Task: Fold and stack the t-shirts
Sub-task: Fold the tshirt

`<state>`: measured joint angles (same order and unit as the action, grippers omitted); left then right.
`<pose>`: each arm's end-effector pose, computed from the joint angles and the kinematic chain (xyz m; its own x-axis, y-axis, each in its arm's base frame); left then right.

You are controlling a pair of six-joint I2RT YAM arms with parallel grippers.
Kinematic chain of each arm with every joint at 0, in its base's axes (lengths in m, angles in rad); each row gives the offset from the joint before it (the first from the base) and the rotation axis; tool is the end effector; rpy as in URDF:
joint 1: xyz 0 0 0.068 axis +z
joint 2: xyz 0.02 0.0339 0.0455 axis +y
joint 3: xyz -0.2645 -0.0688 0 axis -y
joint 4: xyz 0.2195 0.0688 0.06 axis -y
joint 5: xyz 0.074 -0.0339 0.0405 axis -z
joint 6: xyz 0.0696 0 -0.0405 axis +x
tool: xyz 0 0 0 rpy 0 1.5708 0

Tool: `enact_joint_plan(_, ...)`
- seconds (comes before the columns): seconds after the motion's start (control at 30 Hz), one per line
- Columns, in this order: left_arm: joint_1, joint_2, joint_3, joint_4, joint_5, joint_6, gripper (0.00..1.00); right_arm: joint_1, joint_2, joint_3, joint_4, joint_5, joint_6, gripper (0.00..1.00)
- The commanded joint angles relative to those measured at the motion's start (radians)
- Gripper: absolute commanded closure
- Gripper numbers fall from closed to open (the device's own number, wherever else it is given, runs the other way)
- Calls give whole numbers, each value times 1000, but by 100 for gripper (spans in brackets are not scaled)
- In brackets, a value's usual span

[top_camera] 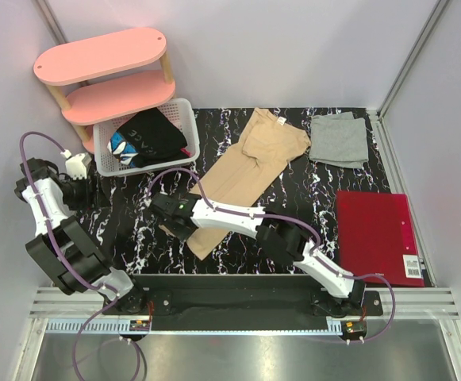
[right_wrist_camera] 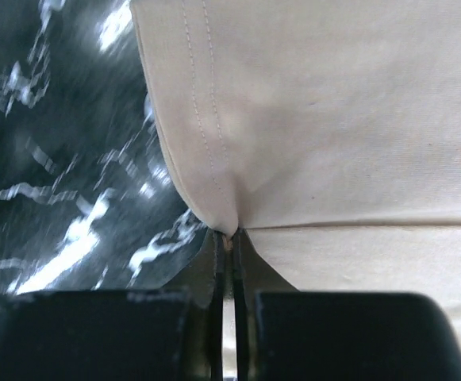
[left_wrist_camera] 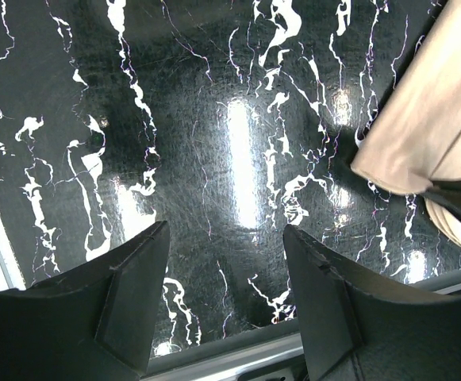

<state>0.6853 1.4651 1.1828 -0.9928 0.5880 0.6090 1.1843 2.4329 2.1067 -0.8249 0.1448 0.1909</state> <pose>0.2242 0.1334 0.2468 -0.8371 -0.0696 -0.5426 0.0944 0.9586 -0.2685 0.2001 0.4651 0.1417 -0.5077 -0.7494 -0.4251 -0.8128 0.5802 -0.0521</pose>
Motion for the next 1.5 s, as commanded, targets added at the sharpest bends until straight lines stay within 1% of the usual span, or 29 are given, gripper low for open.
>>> enact_joint_plan(0.0,2,-46,8,20,12,8,36,75,11,107,-198,-112,-1,100)
enact_joint_plan(0.1,2,-52,6,20,16,8,36,107,-9,175,-232,-177,7,100)
enact_joint_plan(0.2,0,-52,1,17,10,12,36,139,-14,264,-275,-192,4,100)
enact_joint_plan(0.3,0,-54,0,19,9,12,36,146,-15,346,-319,-194,4,100)
enact_joint_plan(0.37,0,-57,6,17,10,11,36,146,-37,357,-327,-200,-1,100)
enact_joint_plan(0.43,2,-58,6,16,10,11,36,141,-73,329,-327,-182,-4,100)
enact_joint_plan(0.5,2,-61,11,14,10,9,36,126,-103,256,-321,-169,-7,100)
enact_joint_plan(0.67,0,-58,24,8,10,9,36,42,-227,46,-224,-198,2,100)
enact_joint_plan(0.77,0,-52,32,5,10,6,35,-18,-274,-10,-197,-205,2,100)
enact_joint_plan(0.97,-13,-38,41,-1,3,-2,35,-101,-319,-33,-180,-206,-22,100)
enact_joint_plan(1.13,-44,-28,47,-1,-2,-17,35,-156,-316,-28,-168,-221,-41,100)
enact_joint_plan(1.47,-87,-25,41,-1,-34,-12,35,-299,-316,-86,-118,-232,-59,100)
